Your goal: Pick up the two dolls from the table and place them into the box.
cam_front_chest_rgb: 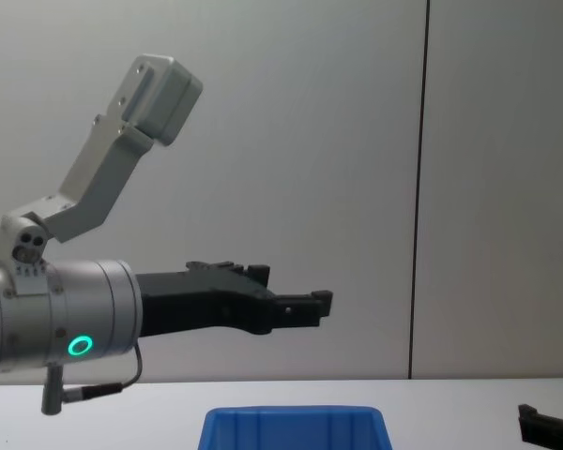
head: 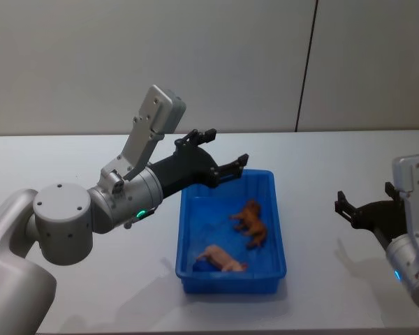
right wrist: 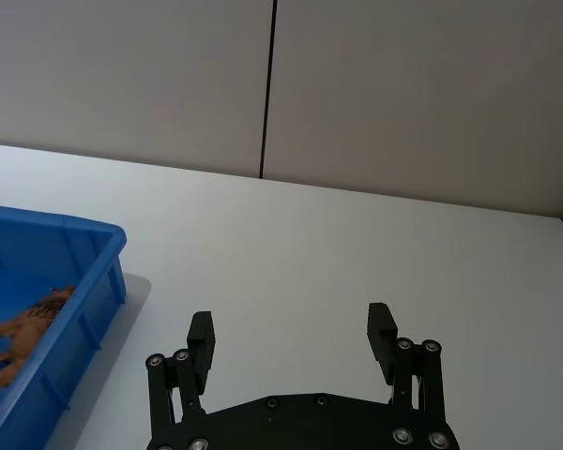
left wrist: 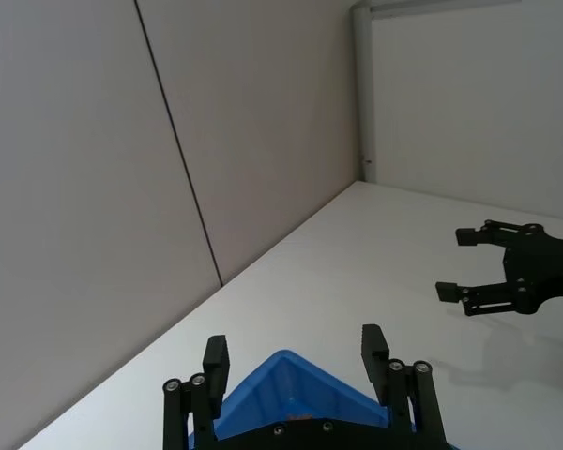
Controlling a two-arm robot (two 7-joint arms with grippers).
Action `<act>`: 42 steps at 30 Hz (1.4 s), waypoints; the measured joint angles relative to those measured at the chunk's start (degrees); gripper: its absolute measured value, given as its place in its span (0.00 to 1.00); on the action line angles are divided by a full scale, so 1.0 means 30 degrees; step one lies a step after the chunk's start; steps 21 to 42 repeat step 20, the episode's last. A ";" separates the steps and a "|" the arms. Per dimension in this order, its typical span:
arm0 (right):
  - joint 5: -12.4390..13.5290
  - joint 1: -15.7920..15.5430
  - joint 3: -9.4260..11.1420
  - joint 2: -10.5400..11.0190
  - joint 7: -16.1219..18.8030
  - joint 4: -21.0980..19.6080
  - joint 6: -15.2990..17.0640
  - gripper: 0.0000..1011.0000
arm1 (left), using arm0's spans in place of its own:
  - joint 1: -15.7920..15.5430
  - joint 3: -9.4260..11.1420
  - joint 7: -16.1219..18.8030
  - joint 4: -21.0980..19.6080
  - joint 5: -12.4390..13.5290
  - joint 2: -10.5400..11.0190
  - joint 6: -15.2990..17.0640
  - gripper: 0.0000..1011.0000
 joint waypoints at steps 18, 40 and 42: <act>-0.0001 -0.0001 0.0000 -0.0001 0.0000 0.0000 0.0000 0.99 | 0.0495 0.0090 0.1072 -0.0316 0.1153 0.0347 -0.1657 0.99; -0.0001 0.0000 0.0001 0.0000 0.0000 0.0000 0.0000 0.99 | 0.0652 0.0101 0.1563 -0.0467 0.1409 0.0429 -0.1787 0.99; -0.0001 0.0000 0.0001 0.0000 0.0000 0.0000 0.0000 0.99 | 0.0652 0.0101 0.1563 -0.0467 0.1409 0.0429 -0.1787 0.99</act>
